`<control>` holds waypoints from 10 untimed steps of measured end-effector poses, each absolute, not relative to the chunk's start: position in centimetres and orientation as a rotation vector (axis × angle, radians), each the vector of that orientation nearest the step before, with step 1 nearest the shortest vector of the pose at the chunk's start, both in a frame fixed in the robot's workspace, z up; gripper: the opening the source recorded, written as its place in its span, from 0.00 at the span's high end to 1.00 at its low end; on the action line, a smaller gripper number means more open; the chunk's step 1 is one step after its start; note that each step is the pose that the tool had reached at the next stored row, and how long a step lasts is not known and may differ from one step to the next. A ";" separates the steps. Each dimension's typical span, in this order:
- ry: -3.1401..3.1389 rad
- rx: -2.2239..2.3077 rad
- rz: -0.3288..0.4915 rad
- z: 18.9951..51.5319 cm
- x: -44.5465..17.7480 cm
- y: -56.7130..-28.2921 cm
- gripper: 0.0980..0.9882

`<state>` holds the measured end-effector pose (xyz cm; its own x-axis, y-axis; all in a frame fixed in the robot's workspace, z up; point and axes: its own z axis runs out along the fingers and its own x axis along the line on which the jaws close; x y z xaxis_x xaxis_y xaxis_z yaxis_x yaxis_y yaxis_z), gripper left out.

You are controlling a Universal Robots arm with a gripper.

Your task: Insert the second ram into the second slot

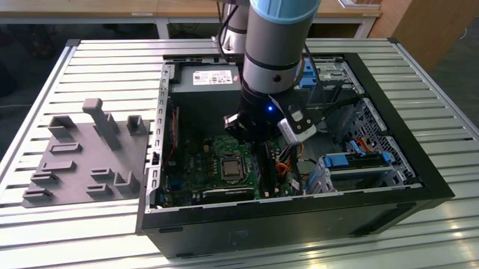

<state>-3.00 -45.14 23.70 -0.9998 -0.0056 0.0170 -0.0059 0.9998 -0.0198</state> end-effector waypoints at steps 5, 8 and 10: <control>-3.124 0.009 0.031 23.2 -2.9 -45.2 0.96; -3.125 0.007 0.030 22.9 -2.7 -45.2 0.96; -3.125 0.005 0.030 22.8 -2.4 -45.2 0.96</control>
<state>-2.42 -45.25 22.82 -0.9999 -0.0029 0.0170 -0.0032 0.9998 -0.0193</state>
